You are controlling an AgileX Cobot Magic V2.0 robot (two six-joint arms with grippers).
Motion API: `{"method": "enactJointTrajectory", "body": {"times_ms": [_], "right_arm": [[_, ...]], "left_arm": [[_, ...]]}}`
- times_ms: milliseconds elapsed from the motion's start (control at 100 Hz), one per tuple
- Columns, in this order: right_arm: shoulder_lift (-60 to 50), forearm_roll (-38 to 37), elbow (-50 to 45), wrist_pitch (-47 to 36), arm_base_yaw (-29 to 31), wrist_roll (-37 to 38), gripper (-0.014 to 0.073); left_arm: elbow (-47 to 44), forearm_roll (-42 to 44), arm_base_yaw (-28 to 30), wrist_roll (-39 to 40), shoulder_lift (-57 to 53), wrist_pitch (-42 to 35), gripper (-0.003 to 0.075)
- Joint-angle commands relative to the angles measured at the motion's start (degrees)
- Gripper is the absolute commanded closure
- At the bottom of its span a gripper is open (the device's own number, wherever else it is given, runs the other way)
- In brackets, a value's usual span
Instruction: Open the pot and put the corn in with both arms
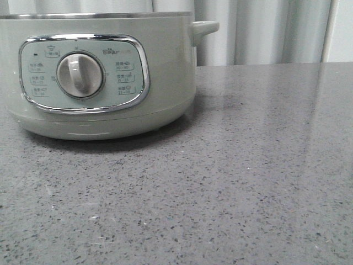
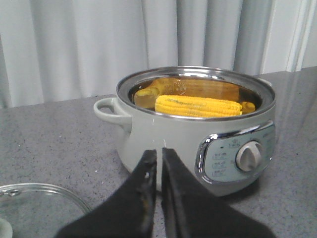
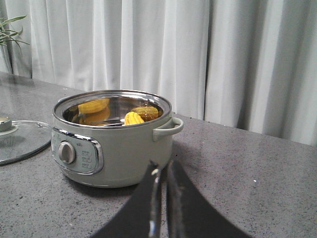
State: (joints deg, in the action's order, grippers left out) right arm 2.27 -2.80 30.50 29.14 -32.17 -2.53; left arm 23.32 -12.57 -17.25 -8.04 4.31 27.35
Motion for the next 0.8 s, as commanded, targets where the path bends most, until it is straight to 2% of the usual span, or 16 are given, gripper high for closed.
{"method": "enactJointTrajectory", "body": {"times_ms": [0, 130, 260, 370, 440, 590, 710, 790], "right_arm": [[0.98, -0.73, 1.12, -4.88, 0.24, -0.47, 0.0656], [0.98, -0.73, 1.12, -4.88, 0.24, -0.47, 0.0656], [0.98, -0.73, 1.12, -4.88, 0.24, -0.47, 0.0656], [0.98, -0.73, 1.12, -4.88, 0.24, -0.47, 0.0656], [0.98, -0.73, 1.12, -4.88, 0.24, -0.47, 0.0656], [0.98, -0.73, 1.12, -4.88, 0.24, -0.47, 0.0656], [0.98, -0.73, 1.12, -4.88, 0.24, -0.47, 0.0656], [0.98, -0.73, 1.12, -4.88, 0.24, -0.47, 0.0656]], "left_arm": [[-1.63, 1.52, 0.49, -0.09, -0.43, -9.7, 0.0738], [-10.15, 4.28, 4.7, -0.09, -3.54, -18.25, 0.0738], [-20.18, 8.2, 11.16, 0.61, -5.56, -22.79, 0.0738], [-25.07, 8.34, 16.79, 7.08, -6.38, -20.62, 0.0738], [-24.77, 9.51, 19.01, 7.22, -6.38, -18.18, 0.0738], [-24.87, 12.24, 19.75, 7.22, -6.38, -17.24, 0.0738], [-24.87, 12.24, 19.75, 7.22, -6.38, -10.79, 0.0738], [-24.87, 12.24, 19.75, 7.22, -6.38, -11.65, 0.0738]]}}
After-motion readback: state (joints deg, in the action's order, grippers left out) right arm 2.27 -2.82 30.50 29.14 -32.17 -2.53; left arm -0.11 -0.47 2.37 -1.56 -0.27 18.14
